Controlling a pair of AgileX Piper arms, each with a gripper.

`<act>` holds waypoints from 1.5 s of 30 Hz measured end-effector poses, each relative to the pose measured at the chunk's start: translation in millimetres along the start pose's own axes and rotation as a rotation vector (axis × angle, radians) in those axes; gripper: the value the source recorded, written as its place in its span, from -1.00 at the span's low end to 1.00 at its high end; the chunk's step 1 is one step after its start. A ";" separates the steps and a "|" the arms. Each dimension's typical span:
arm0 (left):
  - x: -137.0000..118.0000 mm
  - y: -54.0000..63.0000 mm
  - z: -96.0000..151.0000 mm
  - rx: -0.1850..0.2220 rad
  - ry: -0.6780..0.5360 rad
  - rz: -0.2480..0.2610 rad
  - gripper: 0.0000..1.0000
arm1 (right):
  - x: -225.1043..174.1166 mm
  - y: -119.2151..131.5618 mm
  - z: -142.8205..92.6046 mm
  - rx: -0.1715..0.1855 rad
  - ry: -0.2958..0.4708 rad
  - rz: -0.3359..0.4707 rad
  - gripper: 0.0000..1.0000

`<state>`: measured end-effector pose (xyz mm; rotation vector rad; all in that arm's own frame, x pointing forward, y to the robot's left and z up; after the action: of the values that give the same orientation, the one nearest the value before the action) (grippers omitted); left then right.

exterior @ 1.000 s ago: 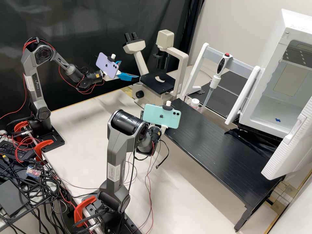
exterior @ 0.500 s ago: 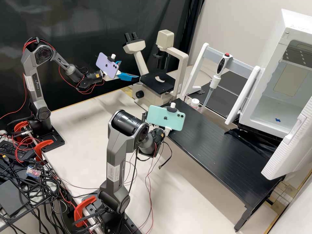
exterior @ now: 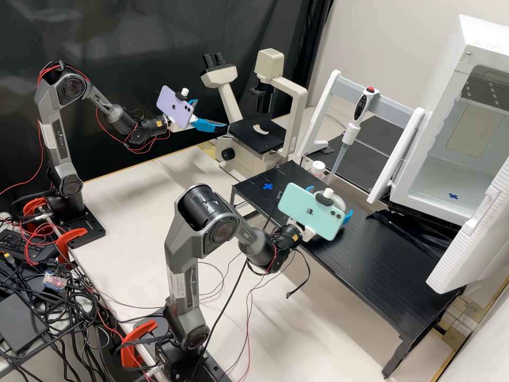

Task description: Move the petri dish to the incubator

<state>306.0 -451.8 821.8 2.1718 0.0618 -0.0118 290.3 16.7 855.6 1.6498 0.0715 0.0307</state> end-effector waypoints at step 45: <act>0.0 0.0 0.0 0.000 0.000 0.000 1.00 | 155.4 133.8 19.4 0.028 -0.257 0.195 -1.00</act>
<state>306.0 -451.8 821.8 2.1718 0.0618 -0.0118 450.3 -3.0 983.8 1.6713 -0.2860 -0.0336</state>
